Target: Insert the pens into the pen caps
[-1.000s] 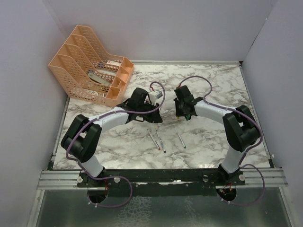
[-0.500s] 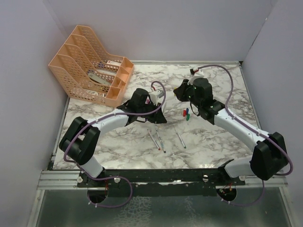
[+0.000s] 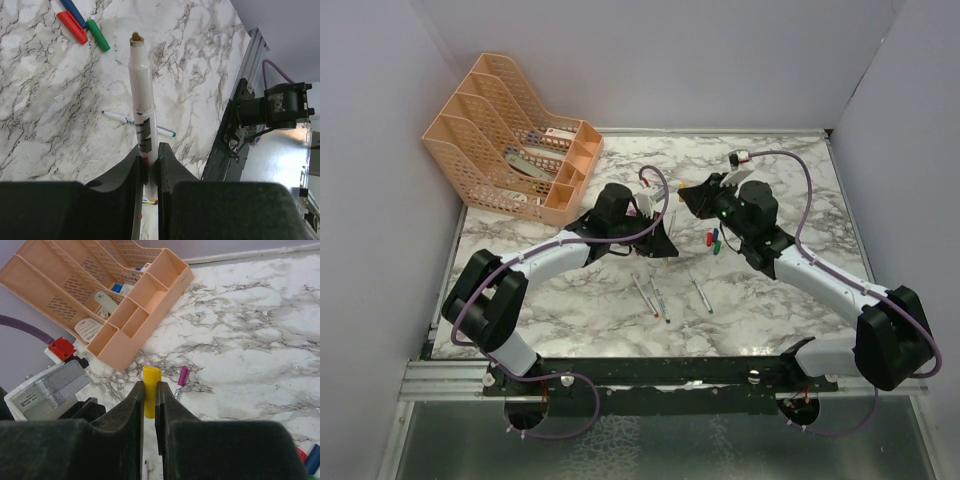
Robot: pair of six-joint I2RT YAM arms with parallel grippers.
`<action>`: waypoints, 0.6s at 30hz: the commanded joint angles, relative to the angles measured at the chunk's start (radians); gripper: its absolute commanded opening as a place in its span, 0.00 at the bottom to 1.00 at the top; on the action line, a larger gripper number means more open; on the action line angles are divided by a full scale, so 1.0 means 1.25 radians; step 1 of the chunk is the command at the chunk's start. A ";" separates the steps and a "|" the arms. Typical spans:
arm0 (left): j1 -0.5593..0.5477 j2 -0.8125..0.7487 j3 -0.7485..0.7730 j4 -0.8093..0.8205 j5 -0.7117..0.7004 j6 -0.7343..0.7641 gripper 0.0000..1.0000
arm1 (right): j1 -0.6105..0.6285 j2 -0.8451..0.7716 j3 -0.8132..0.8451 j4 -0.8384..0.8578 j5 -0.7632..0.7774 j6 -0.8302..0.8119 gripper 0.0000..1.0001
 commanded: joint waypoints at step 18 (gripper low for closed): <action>-0.005 -0.016 0.010 0.115 0.042 -0.080 0.00 | 0.021 -0.042 -0.075 0.168 -0.025 0.033 0.01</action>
